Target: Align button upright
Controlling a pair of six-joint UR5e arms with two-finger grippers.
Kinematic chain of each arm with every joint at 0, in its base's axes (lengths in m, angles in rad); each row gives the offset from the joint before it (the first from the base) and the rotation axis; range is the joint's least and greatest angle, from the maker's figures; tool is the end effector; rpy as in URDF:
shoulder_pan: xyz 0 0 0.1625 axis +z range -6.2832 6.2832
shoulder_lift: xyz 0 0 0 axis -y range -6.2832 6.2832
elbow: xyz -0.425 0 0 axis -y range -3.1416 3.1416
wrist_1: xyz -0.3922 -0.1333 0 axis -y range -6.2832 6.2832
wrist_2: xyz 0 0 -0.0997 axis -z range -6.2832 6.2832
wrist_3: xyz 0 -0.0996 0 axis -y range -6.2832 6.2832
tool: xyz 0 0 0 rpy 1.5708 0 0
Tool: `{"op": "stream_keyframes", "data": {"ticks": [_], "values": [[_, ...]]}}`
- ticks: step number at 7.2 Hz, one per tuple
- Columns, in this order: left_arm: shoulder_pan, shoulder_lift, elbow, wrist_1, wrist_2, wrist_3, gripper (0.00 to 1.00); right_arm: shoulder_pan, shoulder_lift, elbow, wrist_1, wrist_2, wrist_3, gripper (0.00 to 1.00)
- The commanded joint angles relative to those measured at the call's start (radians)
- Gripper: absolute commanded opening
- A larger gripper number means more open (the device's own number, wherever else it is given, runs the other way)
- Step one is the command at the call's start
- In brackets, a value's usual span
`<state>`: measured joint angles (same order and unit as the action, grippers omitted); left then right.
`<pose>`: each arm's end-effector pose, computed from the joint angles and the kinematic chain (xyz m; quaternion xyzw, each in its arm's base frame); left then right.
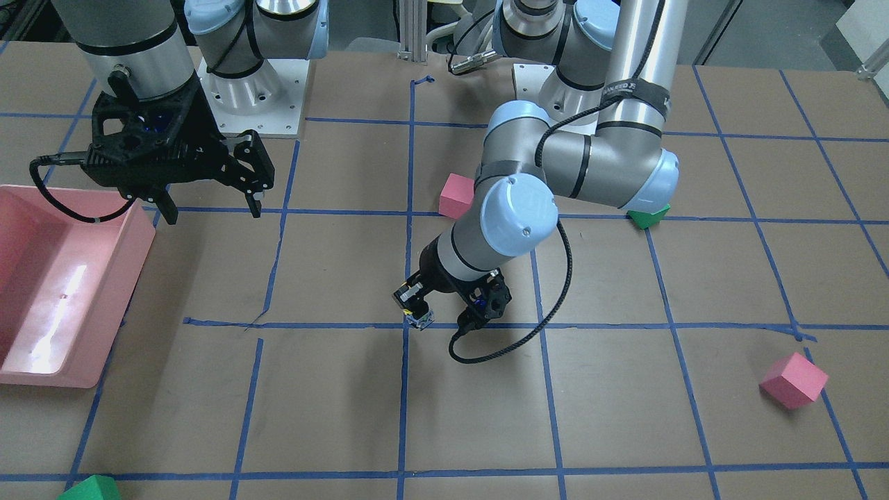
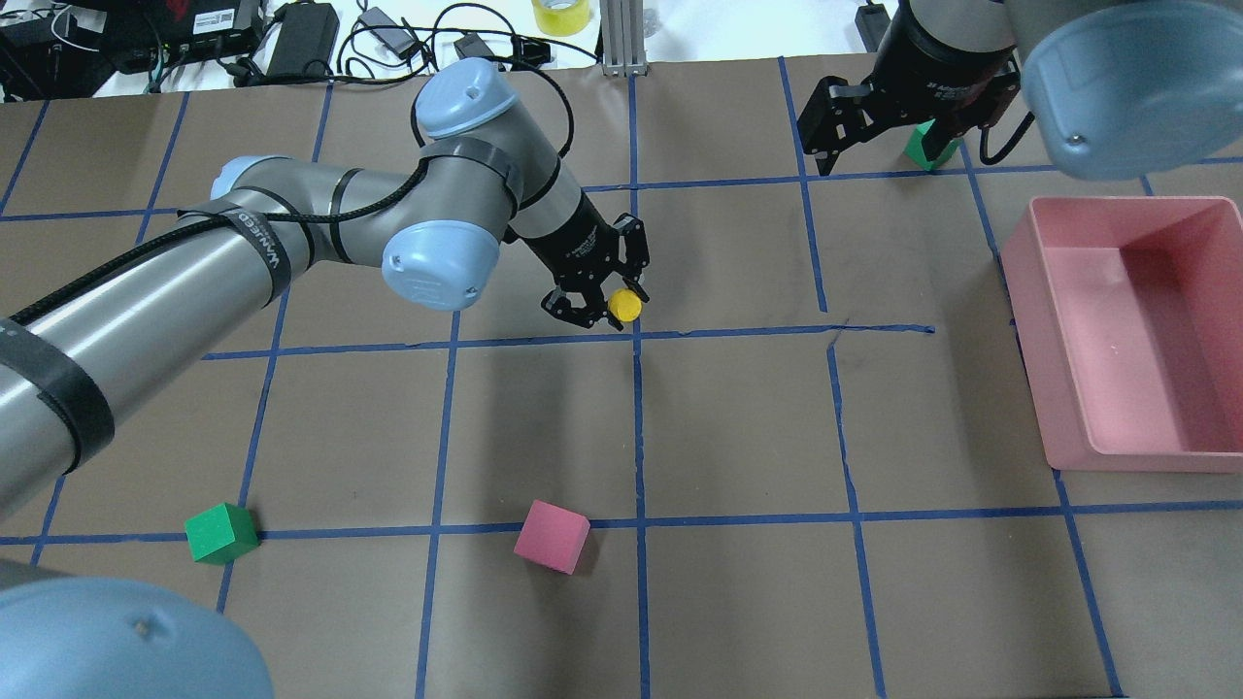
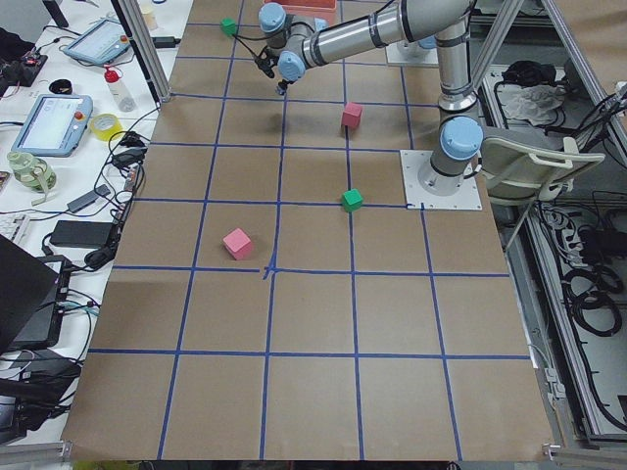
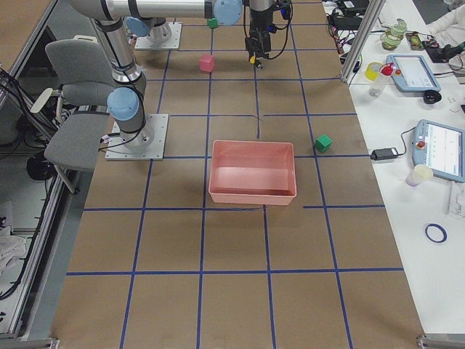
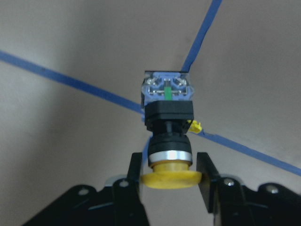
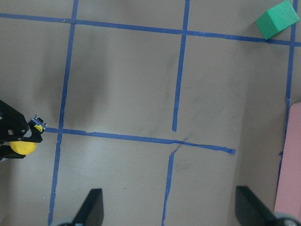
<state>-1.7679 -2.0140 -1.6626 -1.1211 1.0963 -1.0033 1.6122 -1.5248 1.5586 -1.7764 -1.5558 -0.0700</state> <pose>-0.2951 -0.5646 0.2497 0.3902 -0.8893 -0.1668 0.1704 0.1565 -0.5207 0.4927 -0.0561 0.9947 -0.0859 0.0062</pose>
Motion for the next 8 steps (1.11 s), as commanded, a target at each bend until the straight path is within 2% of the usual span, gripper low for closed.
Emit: {"op": "stream_keyframes", "data": {"ticks": [1, 2, 4, 5, 6, 7, 8], "values": [[0.053, -0.061, -0.002, -0.029, -0.195, -0.055, 0.0, 0.0, 0.0, 0.0, 0.0, 0.0, 0.001, 1.0], [0.074, -0.084, 0.0, -0.029, -0.266, -0.052, 0.0, 0.0, 0.0, 0.0, 0.0, 0.0, 0.001, 1.0], [0.087, -0.118, -0.012, -0.031, -0.272, -0.061, 0.0, 0.0, 0.0, 0.003, 0.002, 0.0, 0.001, 1.0], [0.087, -0.124, -0.016, -0.029, -0.273, -0.061, 0.08, 0.0, 0.0, 0.006, 0.0, 0.0, 0.001, 1.0], [0.087, -0.127, -0.014, -0.029, -0.273, -0.057, 0.34, 0.0, 0.0, 0.006, -0.005, 0.0, 0.001, 1.0], [0.087, -0.127, -0.014, -0.031, -0.276, -0.064, 0.99, 0.0, 0.0, 0.006, -0.005, 0.0, 0.001, 1.0], [0.088, -0.118, -0.003, -0.029, -0.276, -0.06, 1.0, 0.0, 0.0, 0.006, -0.003, 0.0, 0.001, 1.0]]}}
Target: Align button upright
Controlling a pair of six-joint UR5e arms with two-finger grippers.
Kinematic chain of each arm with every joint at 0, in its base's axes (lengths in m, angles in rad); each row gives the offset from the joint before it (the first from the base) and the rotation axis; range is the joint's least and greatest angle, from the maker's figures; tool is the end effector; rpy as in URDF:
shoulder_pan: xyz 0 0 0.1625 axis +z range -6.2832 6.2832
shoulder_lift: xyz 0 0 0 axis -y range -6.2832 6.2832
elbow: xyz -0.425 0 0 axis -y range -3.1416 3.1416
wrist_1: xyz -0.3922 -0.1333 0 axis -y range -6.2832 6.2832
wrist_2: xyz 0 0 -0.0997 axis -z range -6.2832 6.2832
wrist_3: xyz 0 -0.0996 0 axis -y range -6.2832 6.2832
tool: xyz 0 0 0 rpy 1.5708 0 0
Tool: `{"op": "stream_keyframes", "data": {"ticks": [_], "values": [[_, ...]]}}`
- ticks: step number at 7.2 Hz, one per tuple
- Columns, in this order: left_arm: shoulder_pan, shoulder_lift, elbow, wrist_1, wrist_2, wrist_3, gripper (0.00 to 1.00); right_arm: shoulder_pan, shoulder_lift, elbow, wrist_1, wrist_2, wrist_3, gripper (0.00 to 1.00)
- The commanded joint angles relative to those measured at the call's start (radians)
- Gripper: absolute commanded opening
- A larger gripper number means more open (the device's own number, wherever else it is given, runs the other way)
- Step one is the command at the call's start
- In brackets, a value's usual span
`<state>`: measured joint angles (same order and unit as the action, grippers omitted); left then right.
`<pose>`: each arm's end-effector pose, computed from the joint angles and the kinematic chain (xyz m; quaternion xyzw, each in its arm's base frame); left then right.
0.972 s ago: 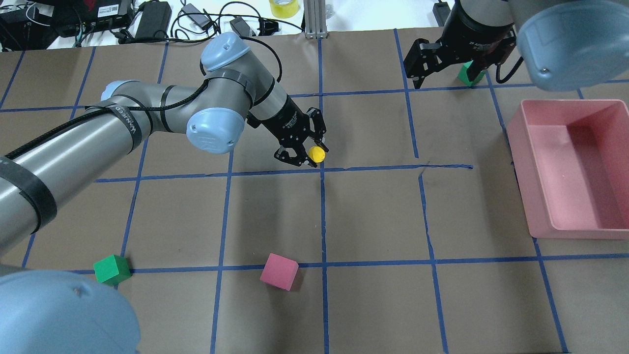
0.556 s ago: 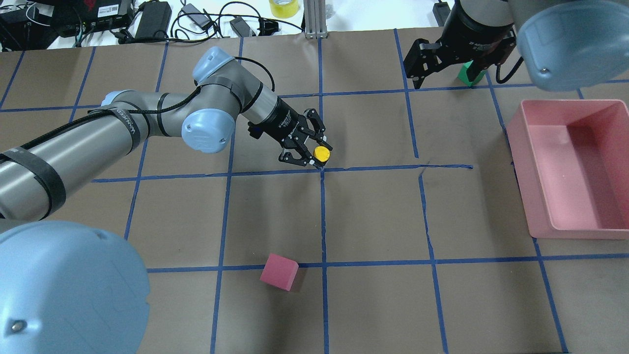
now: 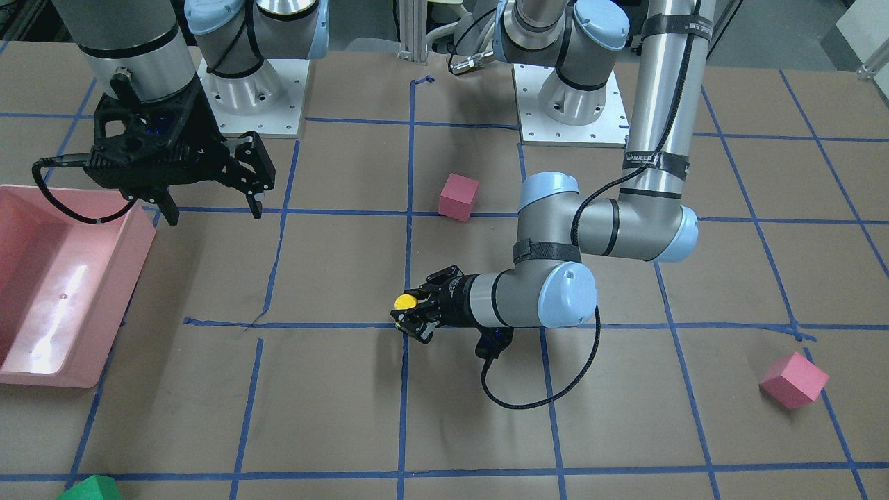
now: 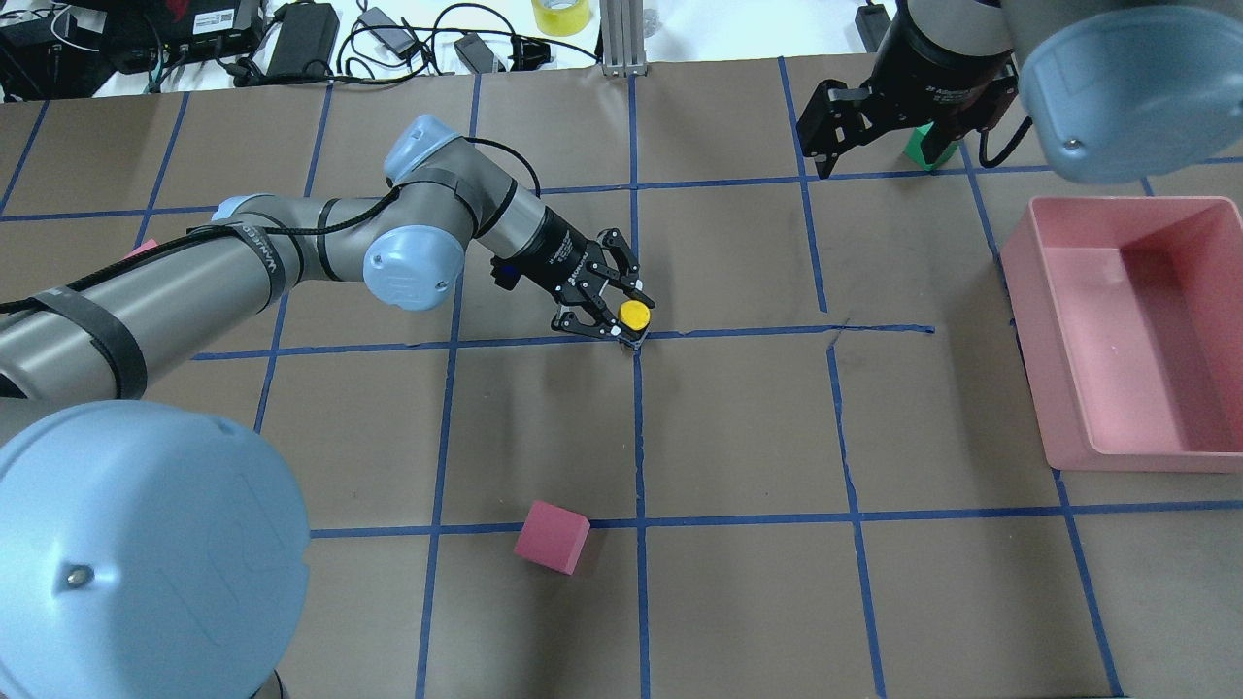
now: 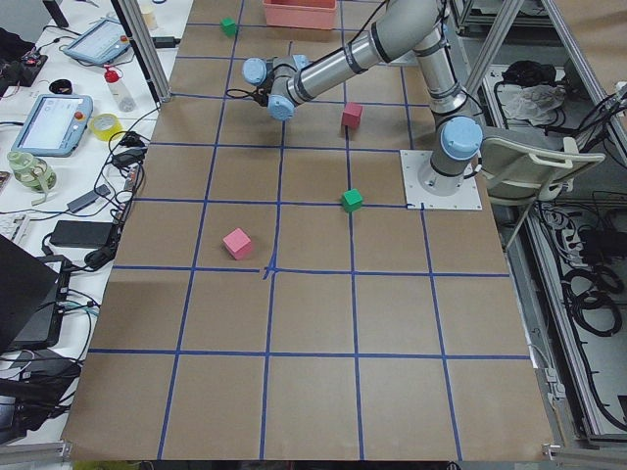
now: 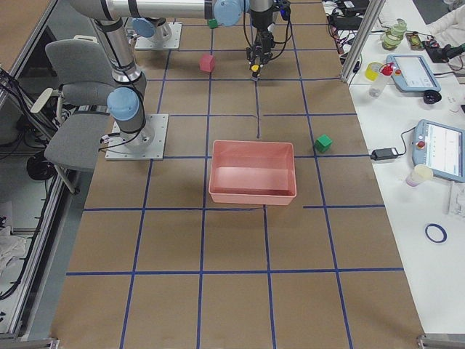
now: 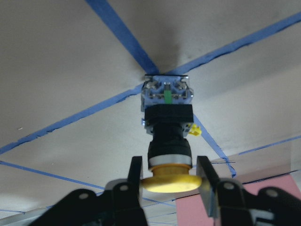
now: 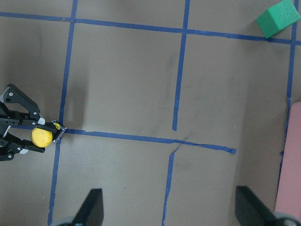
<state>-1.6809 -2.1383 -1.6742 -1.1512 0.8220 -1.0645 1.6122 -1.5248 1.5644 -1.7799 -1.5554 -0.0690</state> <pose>-0.2674 -0.5883 0.1816 0.4648 -0.7992 -0.2981 0.2374 0.1565 -0.5205 0.4902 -0.0556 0.9948 -0.0847 0.0065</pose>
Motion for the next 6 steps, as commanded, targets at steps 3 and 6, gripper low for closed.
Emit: {"op": "stream_keyframes", "data": {"ticks": [3, 6], "values": [[0.012, 0.131, 0.086, -0.005, 0.242, 0.081, 1.0, 0.0, 0.0, 0.0, 0.002, 0.0, 0.0, 1.0], [0.016, 0.39, 0.116, -0.255, 0.444, 0.356, 1.0, 0.0, 0.0, 0.0, 0.002, 0.0, 0.0, 1.0]]}}
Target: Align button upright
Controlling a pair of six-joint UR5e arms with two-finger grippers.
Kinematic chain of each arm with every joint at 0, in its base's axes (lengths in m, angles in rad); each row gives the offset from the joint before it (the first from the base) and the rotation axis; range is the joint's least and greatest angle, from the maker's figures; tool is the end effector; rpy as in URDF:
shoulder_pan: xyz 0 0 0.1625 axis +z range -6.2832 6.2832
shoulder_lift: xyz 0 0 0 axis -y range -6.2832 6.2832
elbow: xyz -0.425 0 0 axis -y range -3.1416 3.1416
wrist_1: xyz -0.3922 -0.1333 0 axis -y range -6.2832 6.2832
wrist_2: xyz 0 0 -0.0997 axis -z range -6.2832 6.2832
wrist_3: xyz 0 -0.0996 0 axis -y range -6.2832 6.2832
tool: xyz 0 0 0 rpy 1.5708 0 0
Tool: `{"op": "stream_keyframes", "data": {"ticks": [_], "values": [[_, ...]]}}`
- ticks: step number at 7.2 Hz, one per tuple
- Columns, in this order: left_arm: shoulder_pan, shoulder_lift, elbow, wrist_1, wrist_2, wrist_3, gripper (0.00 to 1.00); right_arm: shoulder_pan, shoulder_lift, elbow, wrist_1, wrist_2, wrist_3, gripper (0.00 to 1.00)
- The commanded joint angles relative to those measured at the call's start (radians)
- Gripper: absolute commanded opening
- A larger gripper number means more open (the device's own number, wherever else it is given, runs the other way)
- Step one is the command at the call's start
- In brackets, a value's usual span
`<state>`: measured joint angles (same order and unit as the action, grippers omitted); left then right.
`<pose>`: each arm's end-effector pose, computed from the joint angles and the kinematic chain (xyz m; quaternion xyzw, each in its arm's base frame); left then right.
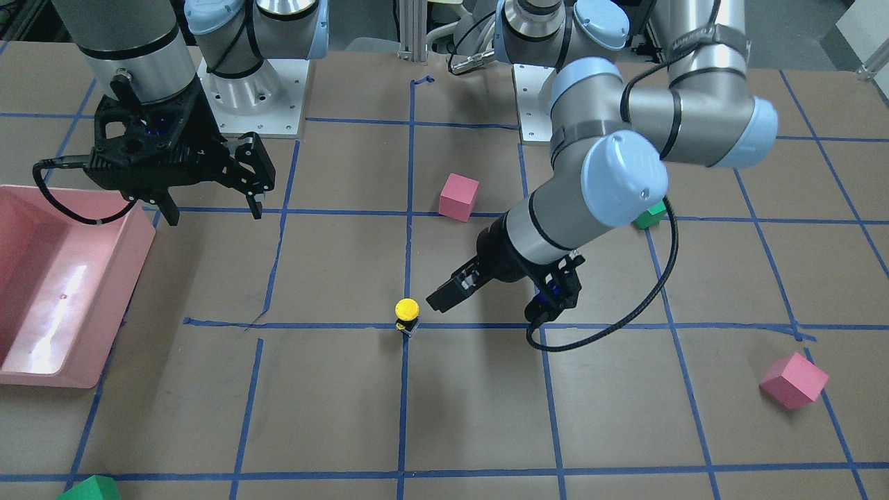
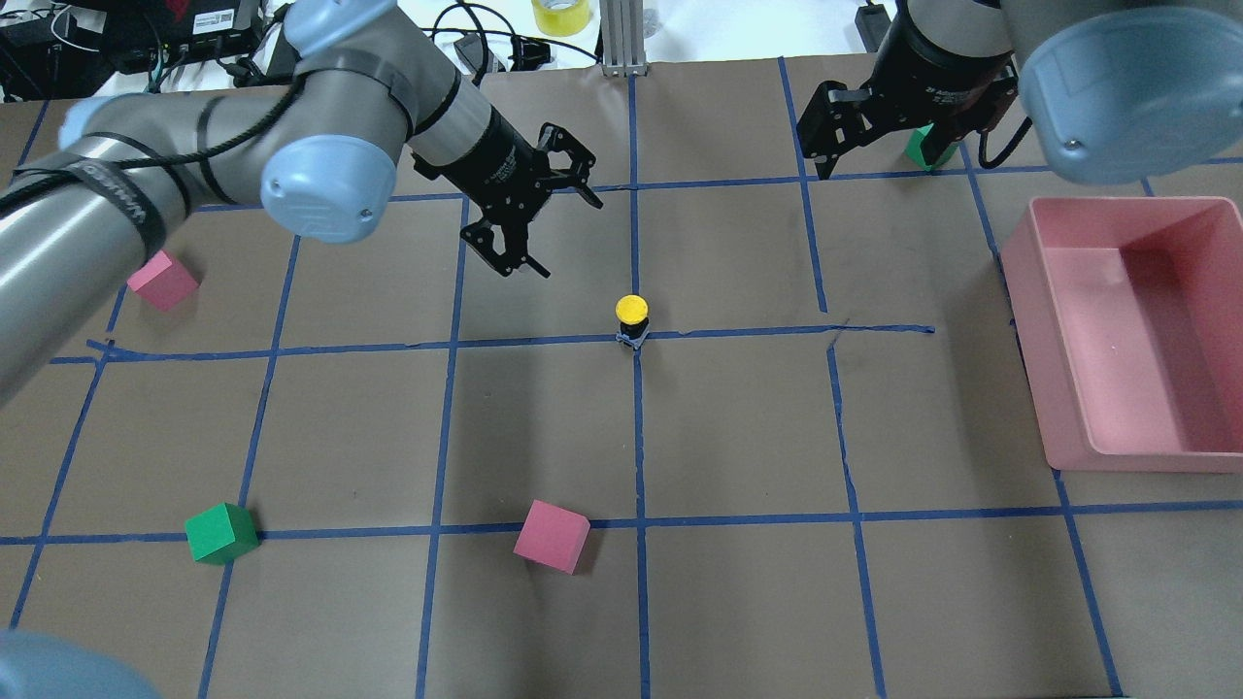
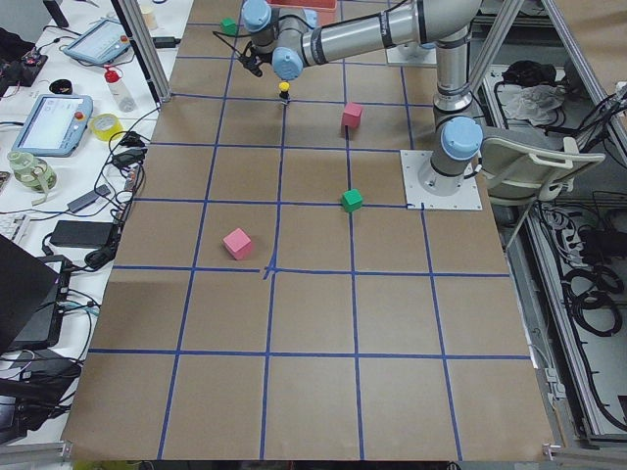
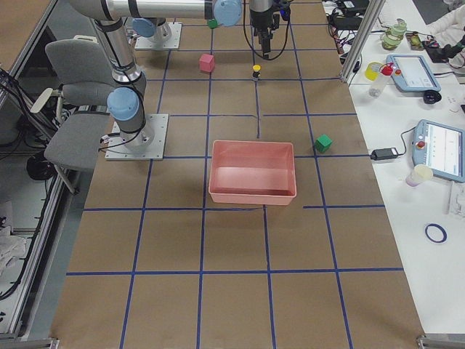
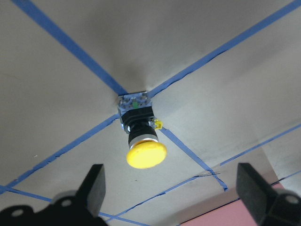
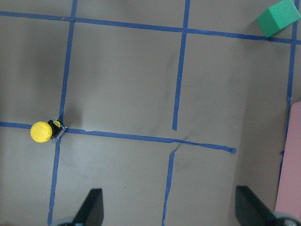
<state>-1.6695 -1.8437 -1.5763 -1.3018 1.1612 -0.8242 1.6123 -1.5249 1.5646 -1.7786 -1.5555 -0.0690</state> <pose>-0.2303 -0.5706 0.3717 0.3483 -0.9150 -0.0947 0.1800 0.1565 -0.5203 0.4900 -0.0557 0.9949 -0.0840 0.0065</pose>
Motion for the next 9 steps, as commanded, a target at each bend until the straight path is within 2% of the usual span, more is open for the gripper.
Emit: {"op": "stream_keyframes", "data": {"ticks": [1, 3, 6, 9], "values": [[0.017, 0.144, 0.056, -0.173, 0.197, 0.245, 1.0, 0.0, 0.0, 0.0, 0.001, 0.0, 0.0, 1.0], [0.014, 0.21, 0.061, -0.179, 0.413, 0.547, 1.0, 0.0, 0.0, 0.002, -0.001, 0.0, 0.0, 1.0], [0.031, 0.274, 0.045, -0.102, 0.425, 0.828, 1.0, 0.0, 0.0, 0.003, -0.004, 0.0, 0.002, 1.0], [0.033, 0.317, 0.016, -0.12, 0.428, 0.833, 1.0, 0.0, 0.0, 0.003, -0.004, 0.0, 0.002, 1.0]]}}
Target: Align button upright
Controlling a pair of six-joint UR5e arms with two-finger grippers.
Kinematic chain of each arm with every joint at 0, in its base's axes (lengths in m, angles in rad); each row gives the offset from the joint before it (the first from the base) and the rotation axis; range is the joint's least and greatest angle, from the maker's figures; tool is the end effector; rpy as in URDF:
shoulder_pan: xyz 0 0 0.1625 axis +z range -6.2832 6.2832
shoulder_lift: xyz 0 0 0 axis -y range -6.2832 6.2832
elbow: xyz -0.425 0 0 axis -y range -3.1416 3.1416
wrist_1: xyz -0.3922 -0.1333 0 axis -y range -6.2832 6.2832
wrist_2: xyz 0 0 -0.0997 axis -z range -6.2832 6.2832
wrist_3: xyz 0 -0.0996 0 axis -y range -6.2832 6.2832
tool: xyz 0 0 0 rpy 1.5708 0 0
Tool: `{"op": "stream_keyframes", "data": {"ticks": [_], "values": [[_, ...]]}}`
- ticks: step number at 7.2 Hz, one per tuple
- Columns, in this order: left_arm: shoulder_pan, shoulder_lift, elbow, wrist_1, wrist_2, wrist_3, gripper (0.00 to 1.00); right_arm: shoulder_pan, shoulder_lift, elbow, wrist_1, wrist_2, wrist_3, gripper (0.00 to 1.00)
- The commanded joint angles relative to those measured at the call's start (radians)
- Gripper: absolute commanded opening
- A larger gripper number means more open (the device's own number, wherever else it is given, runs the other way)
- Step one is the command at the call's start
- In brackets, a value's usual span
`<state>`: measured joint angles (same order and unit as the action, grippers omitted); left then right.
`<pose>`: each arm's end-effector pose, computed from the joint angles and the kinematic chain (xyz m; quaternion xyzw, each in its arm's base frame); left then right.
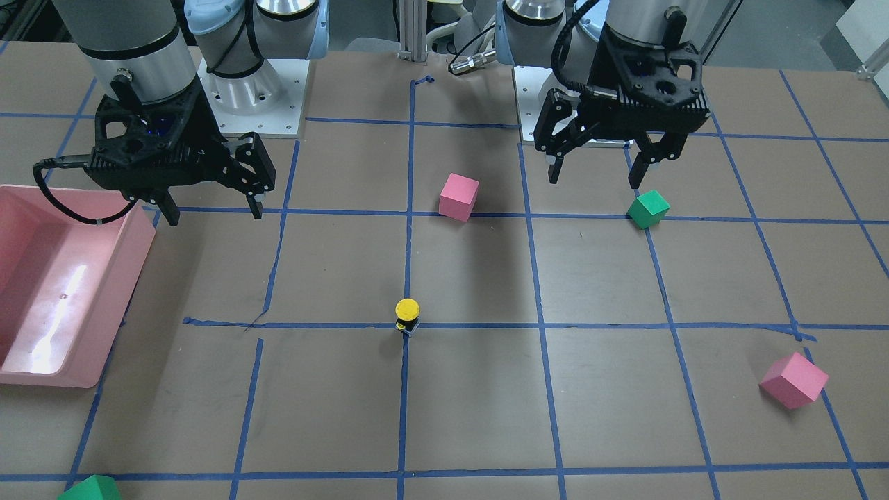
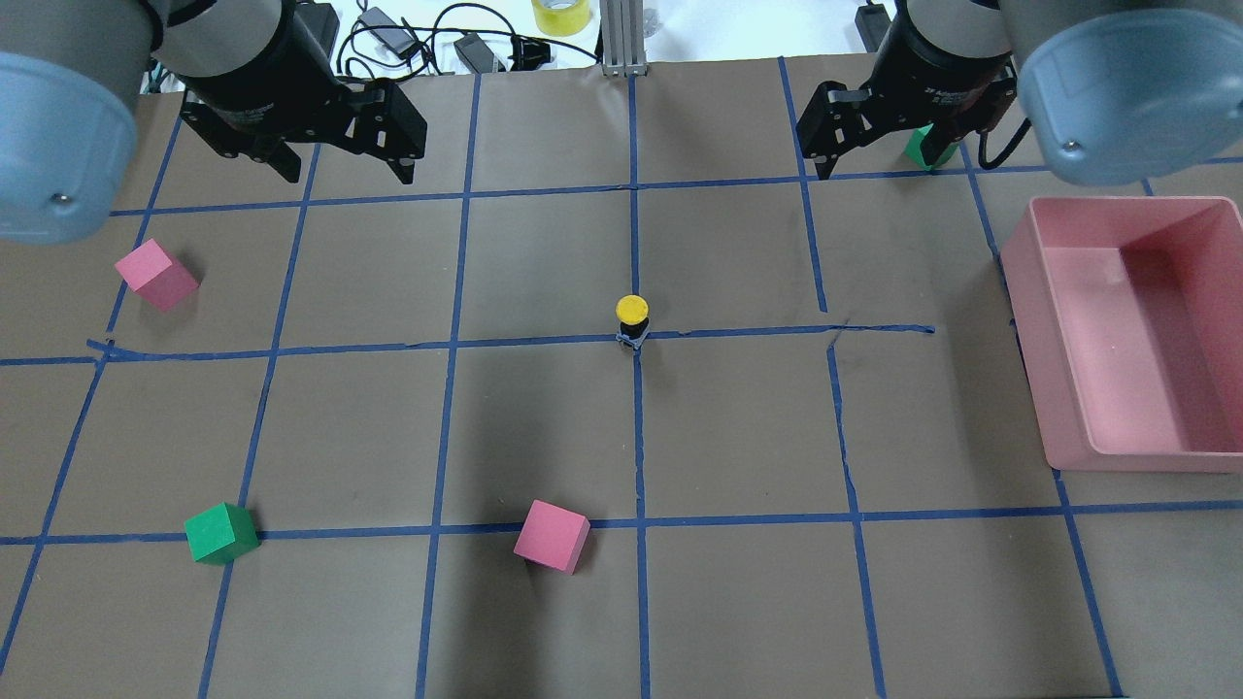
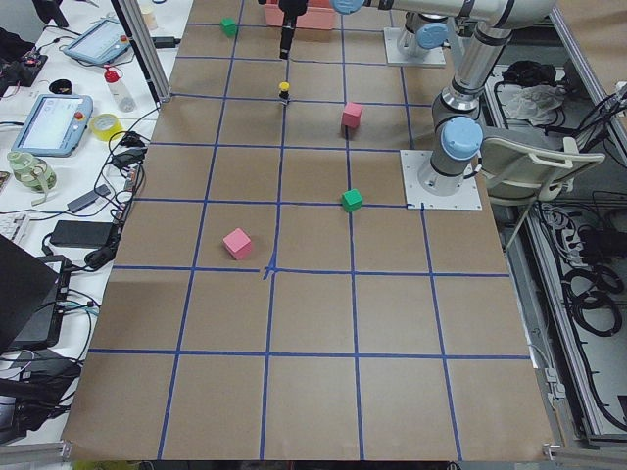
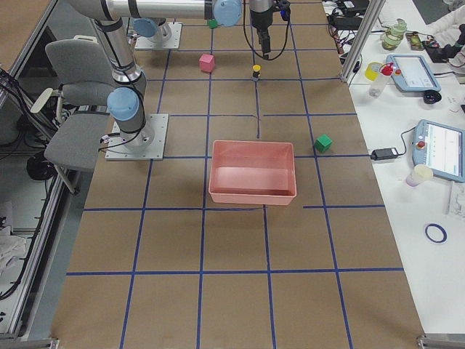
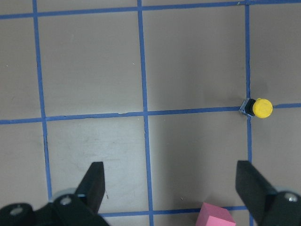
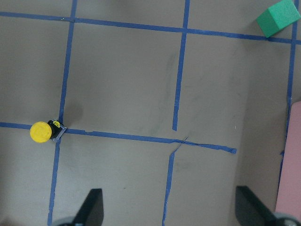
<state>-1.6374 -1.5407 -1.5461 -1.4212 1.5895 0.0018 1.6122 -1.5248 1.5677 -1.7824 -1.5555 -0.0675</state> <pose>-0.1642 -0.4868 0.5315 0.0331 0.9942 -0.1023 0.0060 0.1565 -0.5204 0.4888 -0.0549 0.9949 -0.0843 0.0065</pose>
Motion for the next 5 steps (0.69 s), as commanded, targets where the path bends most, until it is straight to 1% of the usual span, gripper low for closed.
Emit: {"op": "stream_keyframes", "data": {"ticks": [1, 5], "values": [[0.001, 0.014, -0.025, 0.002, -0.009, 0.009, 1.0, 0.0, 0.0, 0.0, 0.0, 0.0, 0.0, 1.0], [0.002, 0.019, -0.029, 0.012, -0.006, 0.009, 1.0, 0.0, 0.0, 0.0, -0.002, 0.0, 0.0, 1.0]]}}
